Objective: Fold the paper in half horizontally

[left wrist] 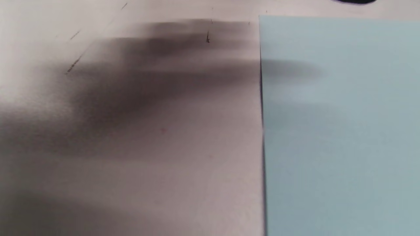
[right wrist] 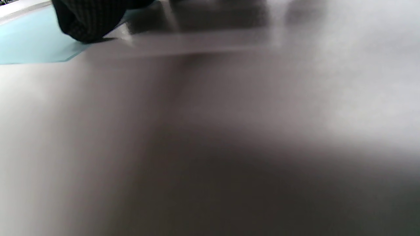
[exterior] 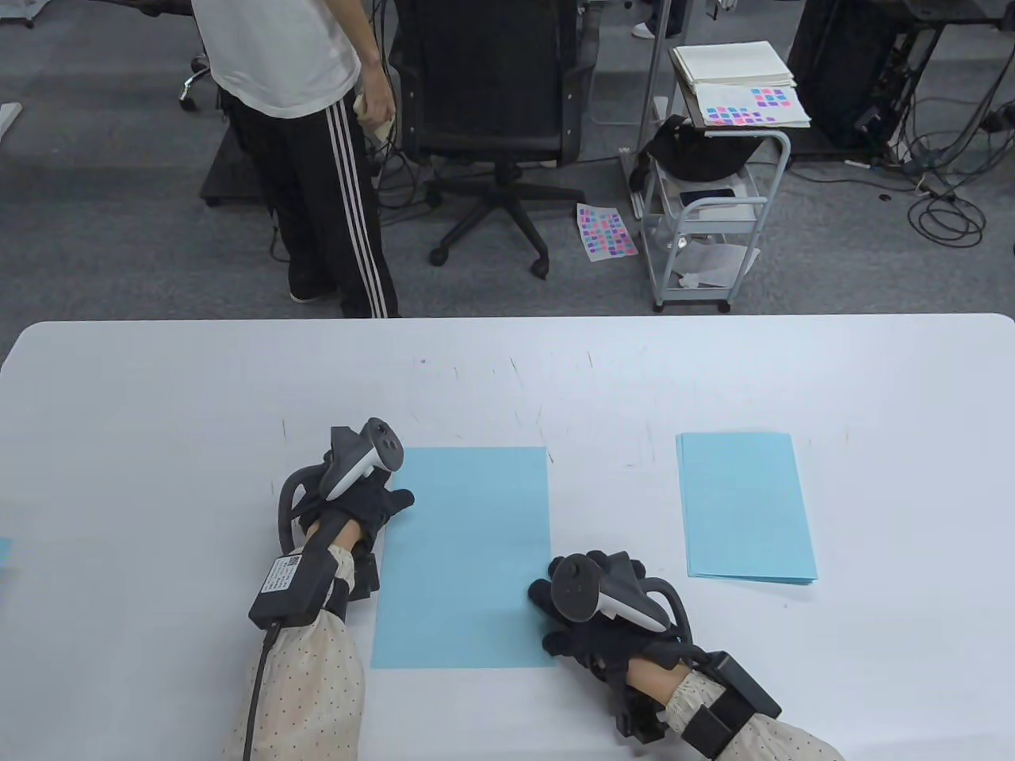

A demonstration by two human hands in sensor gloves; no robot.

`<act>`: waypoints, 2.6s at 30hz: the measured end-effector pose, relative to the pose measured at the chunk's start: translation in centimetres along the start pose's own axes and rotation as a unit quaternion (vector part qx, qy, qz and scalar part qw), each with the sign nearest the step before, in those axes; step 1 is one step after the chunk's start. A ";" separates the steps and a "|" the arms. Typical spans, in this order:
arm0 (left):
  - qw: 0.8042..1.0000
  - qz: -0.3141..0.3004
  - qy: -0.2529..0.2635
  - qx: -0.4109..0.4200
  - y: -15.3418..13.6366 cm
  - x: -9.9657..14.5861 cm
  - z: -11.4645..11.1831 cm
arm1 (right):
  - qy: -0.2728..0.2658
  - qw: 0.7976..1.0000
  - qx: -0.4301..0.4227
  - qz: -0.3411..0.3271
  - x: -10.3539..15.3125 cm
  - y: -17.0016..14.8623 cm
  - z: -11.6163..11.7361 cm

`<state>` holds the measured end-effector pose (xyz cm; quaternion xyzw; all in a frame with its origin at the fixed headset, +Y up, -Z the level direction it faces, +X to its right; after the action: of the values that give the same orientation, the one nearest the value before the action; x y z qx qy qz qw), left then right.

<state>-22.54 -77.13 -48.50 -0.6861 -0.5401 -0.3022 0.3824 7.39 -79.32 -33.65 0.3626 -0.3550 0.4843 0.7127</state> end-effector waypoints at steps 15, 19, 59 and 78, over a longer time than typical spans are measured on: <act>0.999 0.019 -0.044 0.005 1.4 -4.3 -1.7 | 0.003 1.000 -0.003 0.001 -0.1 -0.1 0.1; 0.999 0.019 -0.025 -0.007 1.4 -4.0 -1.6 | 0.002 1.000 -0.004 -0.001 -0.2 -0.1 0.1; 0.979 -0.137 0.080 0.129 -0.6 6.4 3.3 | -0.002 1.000 0.002 0.008 -0.2 -0.1 0.2; 0.981 -0.136 0.079 0.113 -3.7 10.0 -1.5 | 0.004 1.000 -0.010 0.012 -0.2 -0.2 0.3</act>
<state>-23.84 -72.89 -38.73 -0.5328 -0.6267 -0.3420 0.4543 7.50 -79.74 -33.77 0.3492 -0.3615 0.4903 0.7120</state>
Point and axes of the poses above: the tracker on the back of each hand, its own y axis roughly to the thumb side, its own x axis roughly from the fingertips to the wrist, z = x × y, the point moved 3 cm from there along -x, roughly from the wrist to the fingertips, and after that the axes turned 5 degrees about -x, right-handed, at the moved point
